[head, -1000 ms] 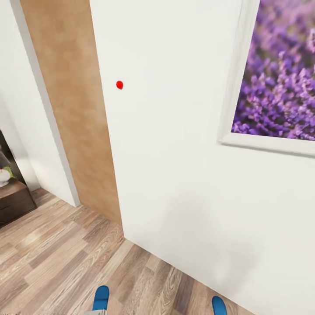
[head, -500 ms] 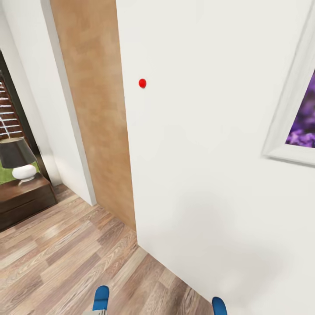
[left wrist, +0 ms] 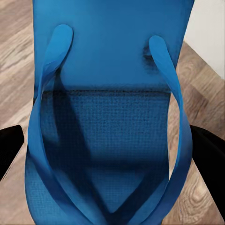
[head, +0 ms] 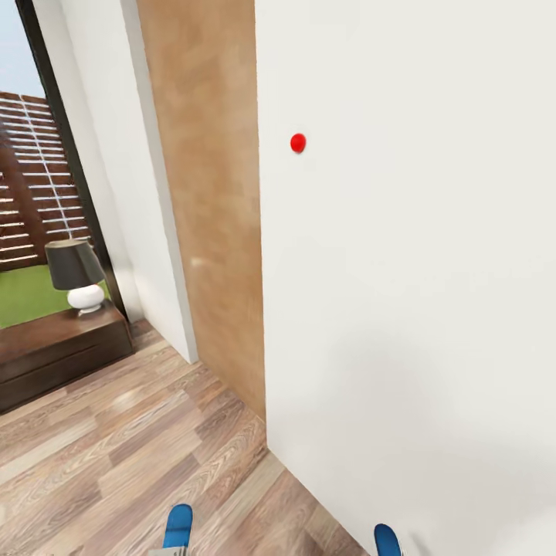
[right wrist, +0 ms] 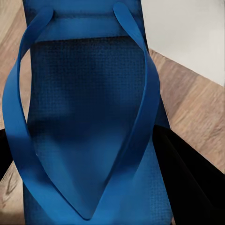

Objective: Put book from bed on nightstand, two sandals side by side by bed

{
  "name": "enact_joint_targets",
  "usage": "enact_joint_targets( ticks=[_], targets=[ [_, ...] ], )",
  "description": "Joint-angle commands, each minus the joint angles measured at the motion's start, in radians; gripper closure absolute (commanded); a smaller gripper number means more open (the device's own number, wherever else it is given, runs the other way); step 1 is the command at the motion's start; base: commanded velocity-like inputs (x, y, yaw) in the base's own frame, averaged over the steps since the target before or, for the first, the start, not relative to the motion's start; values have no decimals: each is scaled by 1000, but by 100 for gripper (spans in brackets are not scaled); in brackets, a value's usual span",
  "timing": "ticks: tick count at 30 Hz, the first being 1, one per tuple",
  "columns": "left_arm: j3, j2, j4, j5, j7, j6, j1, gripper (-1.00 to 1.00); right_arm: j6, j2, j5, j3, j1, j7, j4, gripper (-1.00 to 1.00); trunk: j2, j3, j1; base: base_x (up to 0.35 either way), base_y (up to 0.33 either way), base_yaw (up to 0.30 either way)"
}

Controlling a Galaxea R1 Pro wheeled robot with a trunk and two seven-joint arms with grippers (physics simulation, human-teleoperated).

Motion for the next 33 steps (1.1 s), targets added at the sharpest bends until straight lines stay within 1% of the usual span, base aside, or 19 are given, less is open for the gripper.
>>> enact_joint_targets(
  ticks=[1,9,33],
  targets=[
    [-8,0,1,10,-2,-4,-1,100,-2,-1,-7,-3,-1,5,1,100,0,-1,0,269,0,267],
    [-8,0,1,10,-2,-4,-1,100,-2,0,-7,-3,-1,5,1,100,0,-1,0,203,0,267],
    [-8,1,1,10,-2,-4,-1,100,-2,0,-7,-3,-1,5,1,100,0,-1,0,6,0,283]
  ],
)
